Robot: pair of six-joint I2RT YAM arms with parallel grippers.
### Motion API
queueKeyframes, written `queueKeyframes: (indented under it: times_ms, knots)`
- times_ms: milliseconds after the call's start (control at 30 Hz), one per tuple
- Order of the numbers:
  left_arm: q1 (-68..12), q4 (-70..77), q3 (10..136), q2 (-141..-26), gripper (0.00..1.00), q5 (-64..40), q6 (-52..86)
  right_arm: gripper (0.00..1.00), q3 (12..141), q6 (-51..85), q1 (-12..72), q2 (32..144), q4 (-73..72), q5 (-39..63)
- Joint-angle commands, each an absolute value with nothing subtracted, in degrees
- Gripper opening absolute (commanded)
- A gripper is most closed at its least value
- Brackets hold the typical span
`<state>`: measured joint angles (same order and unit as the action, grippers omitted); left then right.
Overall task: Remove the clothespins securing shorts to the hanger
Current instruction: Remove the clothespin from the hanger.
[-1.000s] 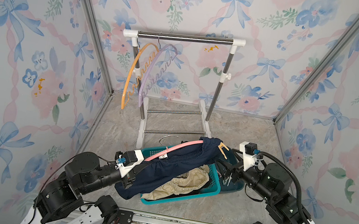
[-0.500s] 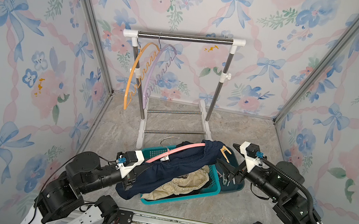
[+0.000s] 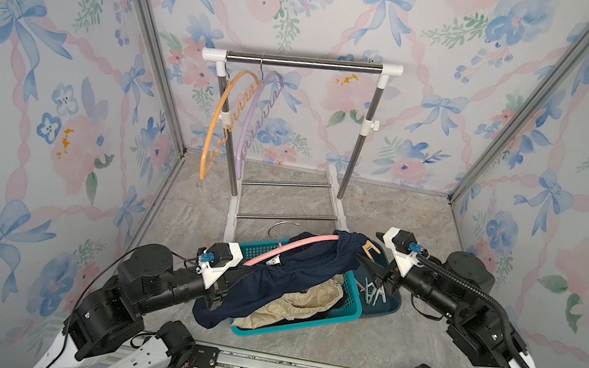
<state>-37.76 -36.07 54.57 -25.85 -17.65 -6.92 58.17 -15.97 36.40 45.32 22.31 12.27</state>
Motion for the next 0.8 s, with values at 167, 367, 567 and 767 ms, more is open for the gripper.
queueKeyframes:
  times_ms: [167,367,567,767]
  knots:
    - [-38.0,-30.6,57.1,-25.8,0.0,-18.5,-5.3,0.59,59.2,-17.3,35.9,46.0,22.8,14.3]
    - [-38.0,-30.6,56.9,-25.8,0.0,-18.5,-5.2,0.45,59.5,-17.4,35.9,46.4,22.9,14.3]
    - [-38.0,-30.8,57.0,-25.8,0.0,-17.6,-5.0,0.29,59.3,-17.1,35.9,46.4,22.5,13.7]
    - [-38.0,-30.8,57.3,-26.0,0.0,-16.2,-4.4,0.07,58.9,-16.8,35.9,46.1,22.6,13.4]
